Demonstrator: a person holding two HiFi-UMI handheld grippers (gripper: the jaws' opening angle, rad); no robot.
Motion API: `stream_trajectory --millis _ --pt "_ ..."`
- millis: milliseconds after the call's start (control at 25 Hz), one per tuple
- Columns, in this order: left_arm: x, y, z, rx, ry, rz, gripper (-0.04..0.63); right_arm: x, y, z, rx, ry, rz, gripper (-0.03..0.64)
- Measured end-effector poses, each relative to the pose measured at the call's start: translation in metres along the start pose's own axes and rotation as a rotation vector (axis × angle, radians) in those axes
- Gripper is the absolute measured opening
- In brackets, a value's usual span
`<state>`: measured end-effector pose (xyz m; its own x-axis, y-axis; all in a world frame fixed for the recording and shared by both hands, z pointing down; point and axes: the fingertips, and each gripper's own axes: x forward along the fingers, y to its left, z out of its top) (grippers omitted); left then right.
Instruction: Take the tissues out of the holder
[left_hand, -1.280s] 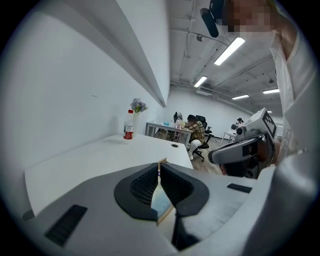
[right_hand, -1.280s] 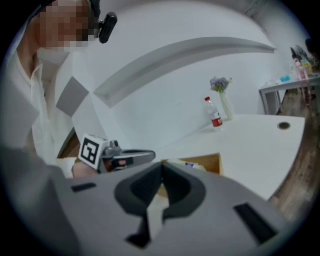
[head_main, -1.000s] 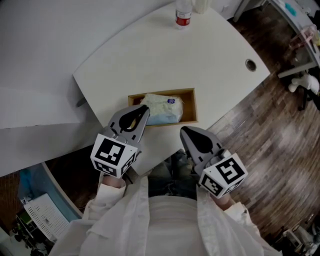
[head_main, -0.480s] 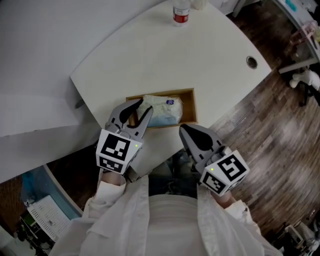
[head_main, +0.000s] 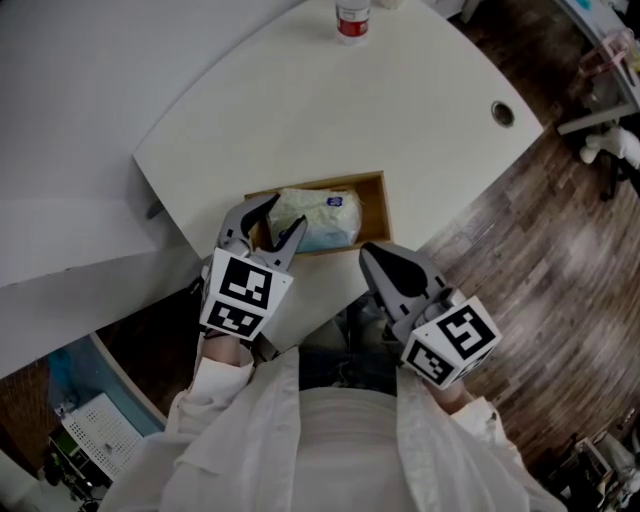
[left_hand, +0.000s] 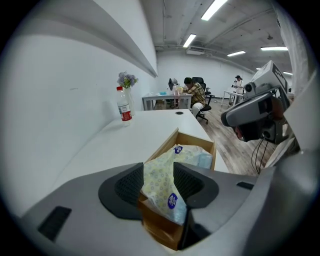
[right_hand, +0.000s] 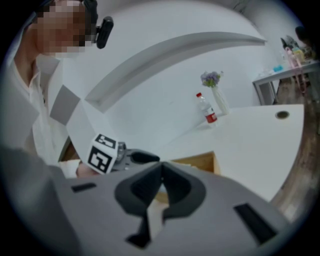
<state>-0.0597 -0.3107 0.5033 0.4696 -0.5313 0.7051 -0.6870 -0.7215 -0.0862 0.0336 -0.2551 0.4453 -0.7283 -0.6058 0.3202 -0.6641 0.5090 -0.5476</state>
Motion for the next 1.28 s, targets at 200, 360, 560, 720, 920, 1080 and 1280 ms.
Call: stream_trajectory --millis 200,360,560,720,920,1080,1280 --pt "0.002 -0.001 -0.008 -0.006 0.052 0.006 0.18 -0.003 0.002 -0.001 0.012 -0.01 0.005 0.011" --pt "0.011 0.0 -0.012 0.037 0.07 0.004 0.179 -0.002 -0.003 -0.002 0.021 -0.013 0.002 0.011" --pt "0.009 -0.004 -0.014 0.052 0.081 -0.004 0.179 -0.004 0.002 0.0 0.026 -0.032 0.009 0.011" --pt "0.01 -0.007 -0.015 0.053 0.085 -0.007 0.168 -0.006 0.003 -0.001 0.026 -0.035 0.006 0.011" --pt "0.018 -0.012 -0.014 0.05 0.082 -0.018 0.108 -0.003 -0.003 -0.002 0.031 -0.029 0.005 0.011" --pt "0.013 -0.015 -0.011 0.031 0.072 -0.036 0.08 -0.004 0.004 0.001 0.03 -0.034 0.013 0.011" --pt "0.014 -0.019 -0.011 0.03 0.063 -0.045 0.037 -0.005 0.002 0.0 0.025 -0.031 0.012 0.011"
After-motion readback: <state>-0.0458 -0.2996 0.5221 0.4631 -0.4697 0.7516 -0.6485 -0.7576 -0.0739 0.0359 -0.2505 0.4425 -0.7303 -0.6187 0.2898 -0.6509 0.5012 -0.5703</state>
